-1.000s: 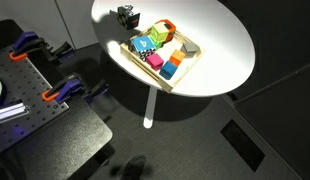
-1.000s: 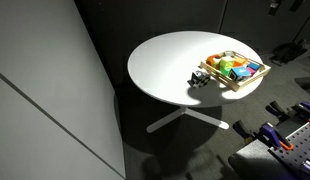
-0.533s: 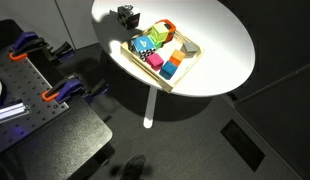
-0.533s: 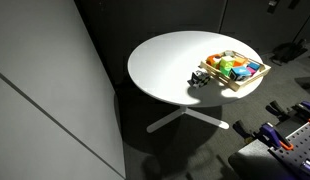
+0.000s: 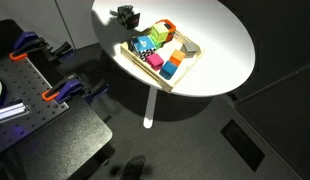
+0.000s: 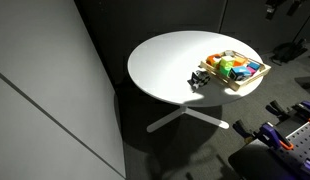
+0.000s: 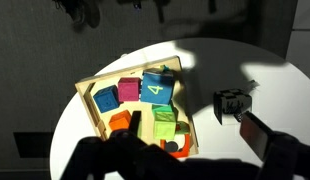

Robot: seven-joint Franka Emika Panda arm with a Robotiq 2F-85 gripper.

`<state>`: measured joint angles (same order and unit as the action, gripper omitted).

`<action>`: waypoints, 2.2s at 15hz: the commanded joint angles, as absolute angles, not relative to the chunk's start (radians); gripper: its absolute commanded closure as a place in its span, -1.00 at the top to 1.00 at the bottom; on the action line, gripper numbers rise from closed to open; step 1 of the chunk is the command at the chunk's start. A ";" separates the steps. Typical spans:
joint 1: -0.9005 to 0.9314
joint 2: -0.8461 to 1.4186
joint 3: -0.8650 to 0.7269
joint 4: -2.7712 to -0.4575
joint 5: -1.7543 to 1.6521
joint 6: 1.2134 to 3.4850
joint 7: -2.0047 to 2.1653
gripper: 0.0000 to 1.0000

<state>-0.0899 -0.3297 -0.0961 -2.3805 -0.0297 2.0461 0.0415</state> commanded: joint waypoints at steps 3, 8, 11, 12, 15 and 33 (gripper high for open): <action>-0.100 -0.187 -0.145 -2.320 0.034 2.095 -0.030 1.00; -0.110 -0.049 -0.157 -2.268 0.052 2.146 -0.061 1.00; -0.115 0.033 -0.150 -2.242 0.041 2.191 -0.044 1.00; -0.115 0.057 -0.148 -2.234 0.043 2.211 -0.042 1.00; -0.114 0.126 -0.140 -2.210 0.061 2.274 -0.040 1.00; -0.084 0.446 -0.109 -2.076 0.082 2.571 0.115 1.00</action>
<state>-0.0939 0.3919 -0.1052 -2.1264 0.0910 2.5548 0.0663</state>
